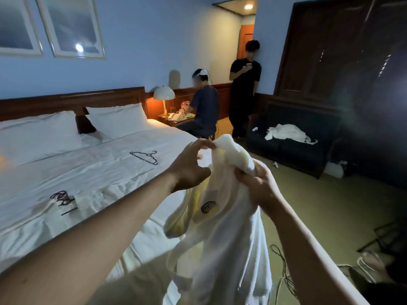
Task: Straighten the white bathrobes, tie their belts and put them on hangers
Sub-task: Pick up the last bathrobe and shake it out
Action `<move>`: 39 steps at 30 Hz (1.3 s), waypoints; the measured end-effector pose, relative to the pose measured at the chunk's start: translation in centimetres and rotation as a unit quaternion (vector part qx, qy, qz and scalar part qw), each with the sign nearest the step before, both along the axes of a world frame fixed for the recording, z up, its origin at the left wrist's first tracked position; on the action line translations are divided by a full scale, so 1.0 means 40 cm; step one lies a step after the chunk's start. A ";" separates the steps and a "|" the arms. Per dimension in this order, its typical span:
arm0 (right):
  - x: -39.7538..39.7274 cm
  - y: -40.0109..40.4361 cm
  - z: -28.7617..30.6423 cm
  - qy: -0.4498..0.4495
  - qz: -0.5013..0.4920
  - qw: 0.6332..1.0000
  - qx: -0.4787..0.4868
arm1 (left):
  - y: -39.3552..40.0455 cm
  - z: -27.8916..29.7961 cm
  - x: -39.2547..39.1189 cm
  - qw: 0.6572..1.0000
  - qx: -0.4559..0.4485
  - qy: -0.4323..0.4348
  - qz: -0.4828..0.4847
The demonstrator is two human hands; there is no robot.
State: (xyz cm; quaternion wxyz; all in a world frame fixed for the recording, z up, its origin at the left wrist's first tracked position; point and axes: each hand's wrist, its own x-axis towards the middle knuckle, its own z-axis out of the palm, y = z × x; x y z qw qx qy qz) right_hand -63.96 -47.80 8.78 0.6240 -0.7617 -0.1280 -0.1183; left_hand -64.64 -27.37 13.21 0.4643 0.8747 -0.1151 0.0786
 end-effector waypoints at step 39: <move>-0.088 -0.367 -0.028 0.058 -0.053 0.997 -0.010 | -0.326 0.106 -0.040 0.995 0.065 0.032 -0.066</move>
